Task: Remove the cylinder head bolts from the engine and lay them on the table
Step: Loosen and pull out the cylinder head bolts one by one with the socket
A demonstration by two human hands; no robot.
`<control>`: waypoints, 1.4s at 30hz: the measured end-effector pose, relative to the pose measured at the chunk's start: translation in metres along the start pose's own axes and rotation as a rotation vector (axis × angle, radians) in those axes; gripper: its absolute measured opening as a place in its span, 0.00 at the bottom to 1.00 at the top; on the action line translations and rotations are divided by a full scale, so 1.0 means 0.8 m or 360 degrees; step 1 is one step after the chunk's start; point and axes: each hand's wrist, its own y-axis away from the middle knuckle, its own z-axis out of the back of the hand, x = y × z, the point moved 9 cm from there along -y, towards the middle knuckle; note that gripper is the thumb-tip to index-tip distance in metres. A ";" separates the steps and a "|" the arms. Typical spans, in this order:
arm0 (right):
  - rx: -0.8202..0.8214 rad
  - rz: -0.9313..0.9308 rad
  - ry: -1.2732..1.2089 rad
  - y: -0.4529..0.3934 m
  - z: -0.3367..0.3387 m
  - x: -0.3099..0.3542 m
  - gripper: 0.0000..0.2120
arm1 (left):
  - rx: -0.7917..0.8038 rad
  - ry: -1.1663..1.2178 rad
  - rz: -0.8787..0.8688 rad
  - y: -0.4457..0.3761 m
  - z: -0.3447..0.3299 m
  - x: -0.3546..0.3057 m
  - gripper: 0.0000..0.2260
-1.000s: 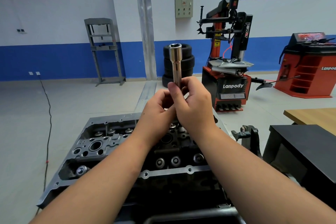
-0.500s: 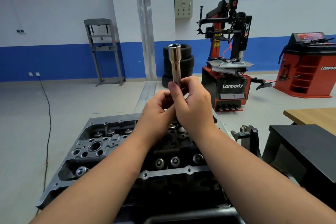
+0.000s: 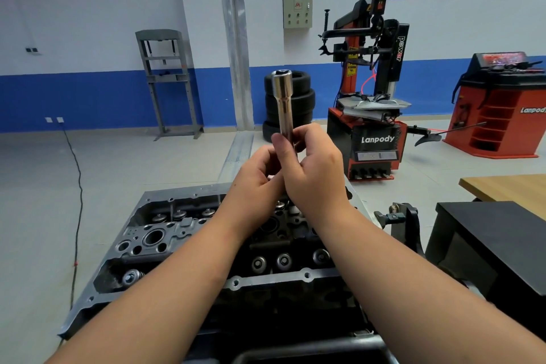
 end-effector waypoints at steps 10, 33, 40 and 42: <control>0.0092 -0.0036 -0.0119 0.001 -0.007 -0.001 0.09 | -0.0080 -0.0052 -0.0008 0.001 0.006 -0.002 0.04; 0.0093 -0.0083 -0.0043 -0.002 -0.008 -0.009 0.13 | -0.0014 0.0020 0.0031 0.002 0.000 0.000 0.09; 0.0086 -0.0068 -0.0132 -0.002 -0.006 -0.003 0.11 | -0.0088 -0.0075 0.0006 0.000 0.006 -0.003 0.06; 0.0049 -0.0043 -0.0107 -0.002 -0.002 -0.003 0.09 | -0.0125 -0.0048 -0.0002 -0.001 0.009 -0.003 0.05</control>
